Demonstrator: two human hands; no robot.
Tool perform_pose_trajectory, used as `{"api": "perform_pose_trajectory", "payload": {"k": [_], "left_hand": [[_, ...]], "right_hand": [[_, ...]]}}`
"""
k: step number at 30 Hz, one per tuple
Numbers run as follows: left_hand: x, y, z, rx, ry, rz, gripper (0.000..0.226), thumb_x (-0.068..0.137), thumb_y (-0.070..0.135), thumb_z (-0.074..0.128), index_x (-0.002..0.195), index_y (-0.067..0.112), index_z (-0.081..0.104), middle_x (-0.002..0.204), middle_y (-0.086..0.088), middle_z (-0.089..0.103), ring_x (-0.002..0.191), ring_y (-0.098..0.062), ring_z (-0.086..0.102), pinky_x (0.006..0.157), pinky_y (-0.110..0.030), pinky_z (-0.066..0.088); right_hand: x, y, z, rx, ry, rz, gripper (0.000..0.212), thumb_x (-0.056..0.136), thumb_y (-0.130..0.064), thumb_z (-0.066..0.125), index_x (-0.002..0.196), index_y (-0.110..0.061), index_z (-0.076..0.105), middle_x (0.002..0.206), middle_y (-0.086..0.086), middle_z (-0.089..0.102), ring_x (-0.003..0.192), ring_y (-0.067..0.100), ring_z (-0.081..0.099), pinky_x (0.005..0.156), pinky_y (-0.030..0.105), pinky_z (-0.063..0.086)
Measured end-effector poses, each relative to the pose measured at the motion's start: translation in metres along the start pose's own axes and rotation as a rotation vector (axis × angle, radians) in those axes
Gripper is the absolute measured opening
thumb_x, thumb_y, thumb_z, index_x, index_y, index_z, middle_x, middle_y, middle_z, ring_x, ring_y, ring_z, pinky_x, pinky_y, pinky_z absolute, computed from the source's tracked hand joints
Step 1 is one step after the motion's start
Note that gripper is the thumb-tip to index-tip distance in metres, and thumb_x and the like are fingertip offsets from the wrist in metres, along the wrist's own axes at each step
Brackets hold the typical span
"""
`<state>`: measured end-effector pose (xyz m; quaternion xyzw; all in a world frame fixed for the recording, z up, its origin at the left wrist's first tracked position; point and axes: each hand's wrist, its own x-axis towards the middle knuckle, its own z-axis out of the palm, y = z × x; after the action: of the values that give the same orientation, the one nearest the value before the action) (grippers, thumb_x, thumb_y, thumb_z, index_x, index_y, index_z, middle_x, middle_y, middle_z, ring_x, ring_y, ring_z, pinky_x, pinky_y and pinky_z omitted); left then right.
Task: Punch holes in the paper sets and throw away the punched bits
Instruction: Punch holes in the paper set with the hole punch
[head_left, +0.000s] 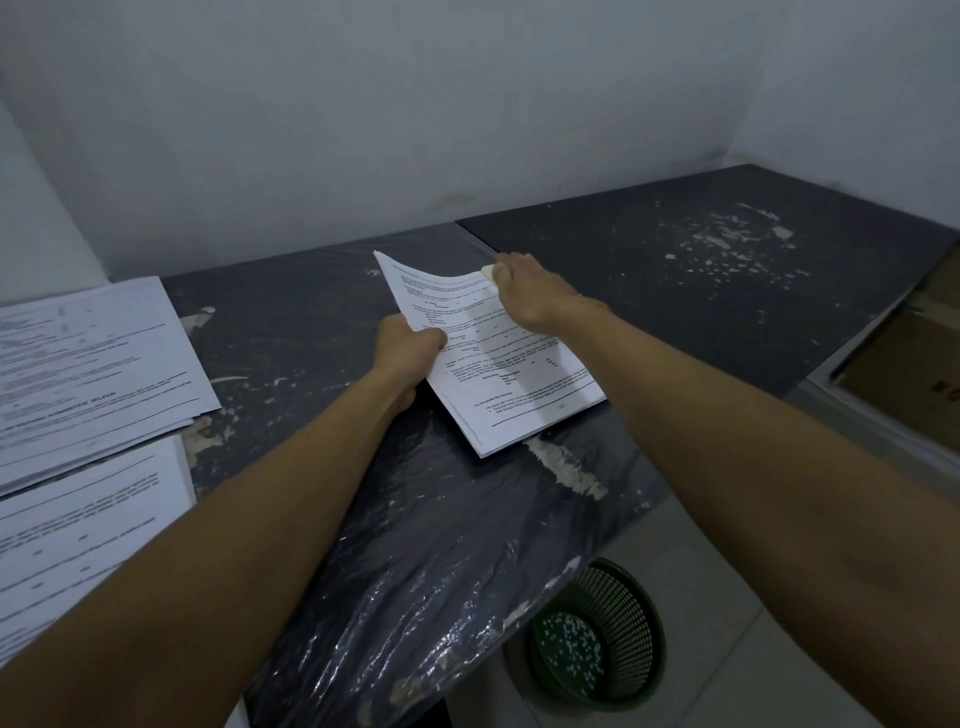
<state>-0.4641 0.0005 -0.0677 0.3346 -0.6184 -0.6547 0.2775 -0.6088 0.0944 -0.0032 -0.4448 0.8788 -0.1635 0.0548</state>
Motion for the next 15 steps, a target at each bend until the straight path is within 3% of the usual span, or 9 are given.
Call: {"api": "perform_pose_trajectory", "payload": {"k": [5, 8, 15], "left_hand": [[0.002, -0.001, 0.001, 0.008, 0.013, 0.006, 0.030, 0.087, -0.006, 0.059, 0.096, 0.021, 0.069, 0.092, 0.006, 0.072, 0.084, -0.016, 0.072, 0.062, -0.027, 0.060], [0.004, -0.003, 0.000, 0.015, 0.013, 0.016, 0.030, 0.086, -0.006, 0.059, 0.097, 0.021, 0.070, 0.094, 0.006, 0.072, 0.087, -0.018, 0.072, 0.072, -0.032, 0.062], [-0.001, -0.001, 0.001, -0.013, 0.016, 0.017, 0.032, 0.085, -0.006, 0.060, 0.087, 0.025, 0.069, 0.085, 0.013, 0.071, 0.083, -0.013, 0.072, 0.057, -0.023, 0.057]], "right_hand": [[0.001, 0.002, 0.006, -0.108, 0.022, -0.028, 0.040, 0.106, -0.016, 0.025, 0.141, -0.004, 0.040, 0.145, 0.014, 0.040, 0.133, 0.033, 0.039, 0.107, 0.052, 0.039], [-0.003, 0.003, 0.019, -0.193, 0.051, -0.016, 0.050, 0.107, -0.026, 0.020, 0.153, -0.007, 0.025, 0.164, 0.010, 0.018, 0.152, 0.030, 0.012, 0.116, 0.054, 0.027], [-0.010, 0.002, 0.045, -0.436, 0.125, 0.003, 0.058, 0.107, -0.035, 0.014, 0.158, -0.007, 0.011, 0.167, 0.012, 0.006, 0.154, 0.027, 0.000, 0.121, 0.051, 0.014]]}}
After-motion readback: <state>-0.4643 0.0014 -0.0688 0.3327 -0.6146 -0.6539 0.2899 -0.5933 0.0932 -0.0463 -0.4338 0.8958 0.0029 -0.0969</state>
